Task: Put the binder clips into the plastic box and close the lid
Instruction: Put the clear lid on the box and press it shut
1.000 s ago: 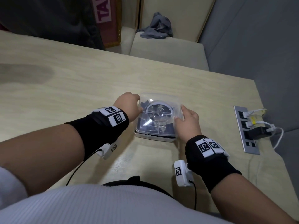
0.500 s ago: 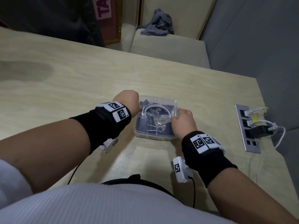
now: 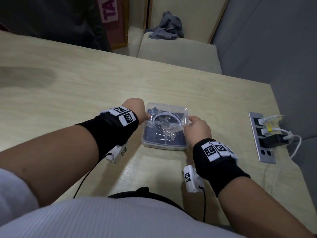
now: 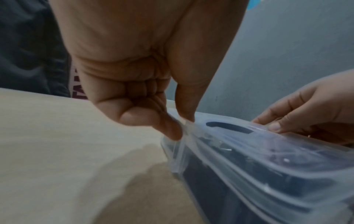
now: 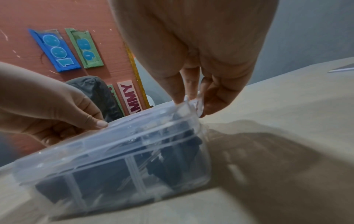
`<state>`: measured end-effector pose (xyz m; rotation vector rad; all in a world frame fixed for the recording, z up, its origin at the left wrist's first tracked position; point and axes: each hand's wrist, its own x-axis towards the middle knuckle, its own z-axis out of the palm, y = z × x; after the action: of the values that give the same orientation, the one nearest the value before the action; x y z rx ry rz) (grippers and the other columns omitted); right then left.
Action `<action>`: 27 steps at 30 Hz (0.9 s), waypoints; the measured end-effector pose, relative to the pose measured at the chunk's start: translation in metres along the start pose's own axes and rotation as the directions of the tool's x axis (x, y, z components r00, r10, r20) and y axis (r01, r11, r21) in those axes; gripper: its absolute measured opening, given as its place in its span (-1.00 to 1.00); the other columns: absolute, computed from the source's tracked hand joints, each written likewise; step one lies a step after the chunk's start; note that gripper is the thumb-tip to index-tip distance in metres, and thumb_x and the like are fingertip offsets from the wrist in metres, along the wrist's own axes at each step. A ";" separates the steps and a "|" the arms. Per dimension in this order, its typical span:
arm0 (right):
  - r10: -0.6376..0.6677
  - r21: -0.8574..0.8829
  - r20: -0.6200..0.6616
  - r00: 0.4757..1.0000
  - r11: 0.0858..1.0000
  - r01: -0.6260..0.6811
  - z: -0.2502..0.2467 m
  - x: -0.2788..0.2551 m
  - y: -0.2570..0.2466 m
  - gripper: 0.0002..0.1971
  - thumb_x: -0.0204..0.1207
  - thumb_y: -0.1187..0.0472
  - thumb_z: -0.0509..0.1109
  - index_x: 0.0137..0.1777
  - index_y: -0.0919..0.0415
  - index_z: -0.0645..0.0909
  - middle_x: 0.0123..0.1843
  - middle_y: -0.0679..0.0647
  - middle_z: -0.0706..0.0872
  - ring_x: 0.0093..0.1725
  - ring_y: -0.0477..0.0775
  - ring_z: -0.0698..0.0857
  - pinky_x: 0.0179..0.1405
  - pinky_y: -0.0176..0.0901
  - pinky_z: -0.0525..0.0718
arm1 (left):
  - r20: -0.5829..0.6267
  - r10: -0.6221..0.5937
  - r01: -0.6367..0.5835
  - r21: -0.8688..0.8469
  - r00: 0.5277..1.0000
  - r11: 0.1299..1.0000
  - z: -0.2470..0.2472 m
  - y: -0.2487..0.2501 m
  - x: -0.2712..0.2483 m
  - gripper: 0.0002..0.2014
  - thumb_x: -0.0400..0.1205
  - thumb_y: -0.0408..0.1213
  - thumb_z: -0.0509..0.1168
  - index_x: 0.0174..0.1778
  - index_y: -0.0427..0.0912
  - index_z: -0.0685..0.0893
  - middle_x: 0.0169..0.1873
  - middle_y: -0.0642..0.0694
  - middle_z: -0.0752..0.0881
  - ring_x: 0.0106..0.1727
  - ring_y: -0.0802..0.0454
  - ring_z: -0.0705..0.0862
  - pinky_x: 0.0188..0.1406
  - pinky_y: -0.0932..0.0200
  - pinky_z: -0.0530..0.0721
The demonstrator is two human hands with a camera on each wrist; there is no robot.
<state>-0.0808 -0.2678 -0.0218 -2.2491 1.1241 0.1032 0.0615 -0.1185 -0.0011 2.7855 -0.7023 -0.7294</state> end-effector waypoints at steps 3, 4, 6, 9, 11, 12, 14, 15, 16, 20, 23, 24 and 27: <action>0.012 0.015 -0.016 1.000 1.000 -0.012 0.000 0.001 0.000 -0.58 0.56 0.20 0.26 0.43 0.08 0.53 0.23 0.25 0.69 0.19 0.30 0.66 0.13 -0.04 0.60 | -0.006 -0.015 0.015 -0.007 1.000 1.000 -0.002 0.001 0.000 -0.69 0.53 -0.14 0.40 -0.48 -0.23 0.67 -0.48 -0.13 0.70 -0.42 -0.08 0.63 -0.32 0.13 0.61; 0.013 0.020 -0.022 1.000 1.000 -0.013 -0.001 0.002 0.000 -0.59 0.55 0.21 0.27 0.42 0.08 0.53 0.24 0.24 0.69 0.19 0.29 0.66 0.11 -0.06 0.59 | -0.003 -0.014 0.014 -0.005 1.000 1.000 -0.002 0.001 0.000 -0.68 0.53 -0.13 0.40 -0.49 -0.23 0.68 -0.51 -0.11 0.70 -0.42 -0.07 0.63 -0.32 0.13 0.62; 0.014 0.026 -0.030 0.999 1.000 -0.013 -0.001 0.004 0.001 -0.59 0.56 0.23 0.29 0.42 0.07 0.49 0.28 0.23 0.67 0.18 0.28 0.67 0.04 -0.10 0.55 | 0.000 -0.010 0.010 -0.003 1.000 1.000 -0.002 0.000 -0.001 -0.67 0.54 -0.10 0.39 -0.49 -0.22 0.68 -0.56 -0.08 0.68 -0.45 -0.06 0.63 -0.33 0.14 0.61; -0.001 0.042 -0.019 1.000 0.999 0.002 0.001 0.003 0.002 -0.56 0.58 0.24 0.24 0.47 0.05 0.45 0.33 0.24 0.56 0.14 0.29 0.66 0.02 -0.10 0.56 | -0.010 0.006 -0.006 -0.013 1.000 1.000 -0.002 -0.002 -0.003 -0.70 0.55 -0.07 0.36 -0.27 -0.27 0.74 -0.33 -0.17 0.78 -0.34 -0.10 0.64 -0.28 0.09 0.60; 0.002 0.076 -0.014 1.000 0.997 -0.001 0.003 0.001 0.003 -0.54 0.58 0.24 0.20 0.50 0.02 0.43 0.37 0.21 0.43 0.18 0.30 0.63 0.18 -0.05 0.59 | -0.020 0.015 -0.015 -0.021 1.000 1.000 0.000 -0.003 -0.006 -0.71 0.59 -0.06 0.33 -0.03 -0.25 0.69 -0.16 -0.20 0.74 -0.19 -0.13 0.60 -0.20 0.06 0.57; 0.005 0.098 -0.023 1.000 0.995 -0.002 0.004 -0.001 0.004 -0.53 0.57 0.24 0.19 0.50 0.01 0.44 0.38 0.20 0.39 0.21 0.31 0.61 0.26 -0.01 0.58 | -0.033 0.017 -0.018 -0.031 0.999 0.999 0.002 -0.003 -0.007 -0.68 0.61 -0.06 0.32 0.06 -0.27 0.67 -0.10 -0.20 0.73 -0.15 -0.14 0.59 -0.16 0.05 0.58; -0.004 0.142 -0.060 0.998 0.990 0.012 0.004 -0.003 0.005 -0.52 0.55 0.25 0.18 0.49 -0.01 0.45 0.41 0.19 0.36 0.26 0.30 0.58 0.33 0.02 0.55 | -0.068 0.018 -0.022 -0.048 0.997 0.999 0.005 -0.004 -0.009 -0.64 0.62 -0.05 0.31 0.14 -0.29 0.65 -0.01 -0.22 0.75 -0.12 -0.14 0.59 -0.11 0.03 0.59; -0.016 0.150 -0.076 0.997 0.988 0.027 0.004 -0.004 0.006 -0.51 0.55 0.25 0.18 0.49 -0.02 0.45 0.42 0.19 0.37 0.28 0.29 0.56 0.34 -0.01 0.53 | -0.085 0.019 -0.023 -0.051 0.996 0.998 0.006 -0.004 -0.009 -0.63 0.62 -0.04 0.32 0.14 -0.30 0.66 0.00 -0.23 0.76 -0.13 -0.13 0.60 -0.11 0.03 0.59; -0.030 0.144 -0.081 0.996 0.989 0.041 0.003 -0.004 0.005 -0.51 0.56 0.24 0.19 0.50 -0.02 0.44 0.43 0.19 0.37 0.29 0.28 0.56 0.32 -0.06 0.51 | -0.094 0.016 -0.021 -0.055 0.995 0.998 0.007 -0.005 -0.008 -0.62 0.62 -0.04 0.32 0.13 -0.31 0.67 0.00 -0.24 0.77 -0.13 -0.13 0.60 -0.12 0.03 0.58; -0.054 0.102 -0.051 0.997 0.993 0.059 0.004 -0.003 0.004 -0.50 0.58 0.20 0.23 0.54 -0.02 0.38 0.45 0.18 0.38 0.30 0.28 0.56 0.32 -0.05 0.49 | -0.097 0.002 -0.009 -0.070 0.995 0.997 0.007 -0.004 -0.008 -0.61 0.61 -0.04 0.35 0.11 -0.33 0.70 0.00 -0.26 0.78 -0.13 -0.14 0.60 -0.09 0.02 0.61; -0.047 0.097 -0.032 0.998 0.994 0.050 0.004 -0.003 0.004 -0.51 0.61 0.19 0.22 0.56 0.01 0.36 0.45 0.19 0.37 0.24 0.25 0.61 0.29 -0.07 0.49 | -0.103 -0.009 0.003 -0.065 0.995 0.998 0.009 -0.003 -0.007 -0.60 0.62 -0.03 0.34 0.12 -0.34 0.70 -0.06 -0.24 0.75 -0.13 -0.13 0.57 -0.05 0.01 0.62; -0.046 0.100 -0.022 0.999 0.994 0.048 0.004 -0.003 0.004 -0.51 0.63 0.20 0.20 0.57 0.02 0.34 0.44 0.21 0.37 0.21 0.23 0.62 0.26 -0.11 0.49 | -0.103 -0.011 0.005 -0.063 0.995 0.998 0.009 -0.003 -0.007 -0.60 0.62 -0.03 0.34 0.12 -0.34 0.70 -0.10 -0.22 0.73 -0.13 -0.12 0.57 -0.06 0.02 0.61; -0.044 0.091 -0.010 0.999 0.995 0.045 0.005 -0.001 0.002 -0.51 0.65 0.21 0.15 0.59 0.01 0.30 0.41 0.23 0.37 0.14 0.25 0.64 0.19 -0.11 0.50 | -0.095 -0.003 -0.001 -0.043 0.995 0.999 0.007 -0.002 -0.004 -0.59 0.63 -0.02 0.33 0.12 -0.34 0.70 -0.01 -0.25 0.77 -0.12 -0.12 0.58 -0.03 0.01 0.63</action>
<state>-0.0825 -0.2653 -0.0265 -2.1935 1.0602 0.0243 0.0554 -0.1146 -0.0064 2.7610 -0.6597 -0.5997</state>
